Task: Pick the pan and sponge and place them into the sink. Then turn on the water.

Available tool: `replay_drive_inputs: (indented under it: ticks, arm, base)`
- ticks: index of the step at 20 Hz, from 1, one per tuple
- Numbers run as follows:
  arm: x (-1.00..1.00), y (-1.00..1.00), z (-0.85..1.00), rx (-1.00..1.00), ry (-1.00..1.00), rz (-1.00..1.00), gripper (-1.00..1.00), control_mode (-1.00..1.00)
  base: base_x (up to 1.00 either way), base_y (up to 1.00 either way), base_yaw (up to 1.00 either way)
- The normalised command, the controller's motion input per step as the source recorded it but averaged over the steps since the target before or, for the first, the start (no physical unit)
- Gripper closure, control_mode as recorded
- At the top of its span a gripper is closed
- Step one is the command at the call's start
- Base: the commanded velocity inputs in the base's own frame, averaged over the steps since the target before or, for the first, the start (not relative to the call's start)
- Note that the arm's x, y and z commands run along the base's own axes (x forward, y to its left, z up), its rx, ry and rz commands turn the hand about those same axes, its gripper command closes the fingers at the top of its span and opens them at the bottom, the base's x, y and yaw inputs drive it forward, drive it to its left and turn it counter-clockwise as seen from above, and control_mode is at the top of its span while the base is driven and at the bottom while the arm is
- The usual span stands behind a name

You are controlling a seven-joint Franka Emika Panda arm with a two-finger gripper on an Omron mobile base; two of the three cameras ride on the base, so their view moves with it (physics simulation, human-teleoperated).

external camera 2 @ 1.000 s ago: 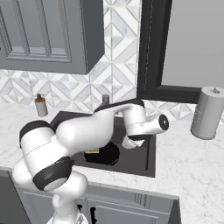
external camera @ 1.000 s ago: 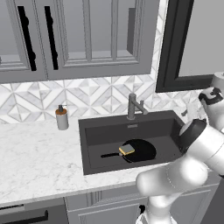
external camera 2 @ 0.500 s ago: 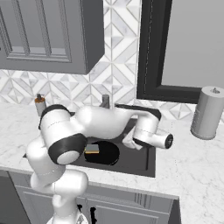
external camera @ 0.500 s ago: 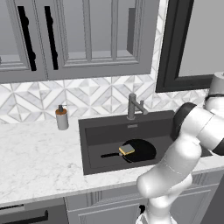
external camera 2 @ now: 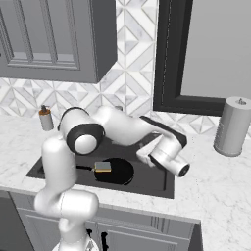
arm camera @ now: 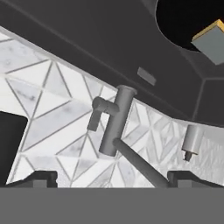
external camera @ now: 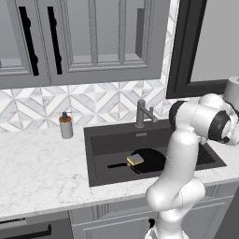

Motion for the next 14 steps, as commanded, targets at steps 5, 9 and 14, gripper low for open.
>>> replay_drive_inputs:
  ticks: [5,9,14]
  arm:
    - [0.52,0.04,-0.04,0.25,0.00,-0.09,-1.00,-1.00]
    - [0.36,0.26,-0.05,0.21,0.00,-0.08,-1.00,-1.00]
    - [0.15,0.50,0.00,0.13,0.00,-0.09,-1.00,-1.00]
  base:
    - [0.00,0.00,0.00]
    - [0.00,0.00,0.00]
    - [0.00,0.00,0.00]
